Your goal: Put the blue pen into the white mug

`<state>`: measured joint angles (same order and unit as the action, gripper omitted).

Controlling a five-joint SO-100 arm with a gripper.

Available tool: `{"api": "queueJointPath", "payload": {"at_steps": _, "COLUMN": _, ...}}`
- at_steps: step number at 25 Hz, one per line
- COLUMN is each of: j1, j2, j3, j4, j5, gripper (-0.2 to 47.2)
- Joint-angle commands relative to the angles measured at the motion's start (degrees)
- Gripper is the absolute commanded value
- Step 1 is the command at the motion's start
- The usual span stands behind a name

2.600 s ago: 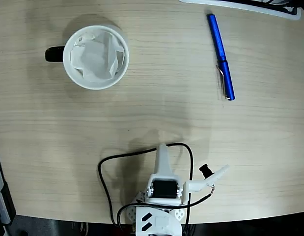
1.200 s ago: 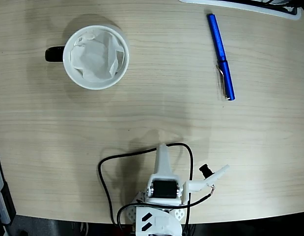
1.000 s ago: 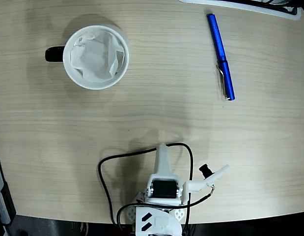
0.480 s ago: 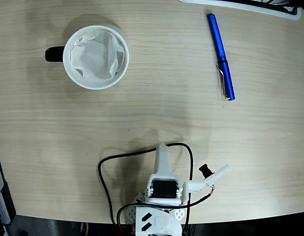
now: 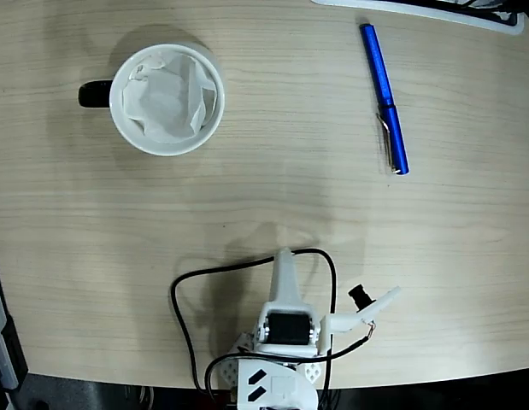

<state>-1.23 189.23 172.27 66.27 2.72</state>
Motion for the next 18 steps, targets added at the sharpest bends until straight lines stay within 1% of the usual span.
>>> {"api": "queueJointPath", "payload": {"at_steps": 1, "j1": 0.6, "j2": 0.4, "j3": -2.6, "j4": -2.6, "j5": 0.7, "gripper": 0.0}}
{"api": "queueJointPath", "payload": {"at_steps": 6, "j1": 0.8, "j2": -6.0, "j3": -7.7, "j4": -5.9, "j5": 0.7, "gripper": 0.0}}
{"api": "queueJointPath", "payload": {"at_steps": 9, "j1": 0.8, "j2": -12.2, "j3": -12.0, "j4": -7.2, "j5": 0.7, "gripper": 0.0}}
{"api": "queueJointPath", "payload": {"at_steps": 18, "j1": 2.0, "j2": -33.4, "j3": -30.0, "j4": -9.4, "j5": 1.3, "gripper": 0.0}}
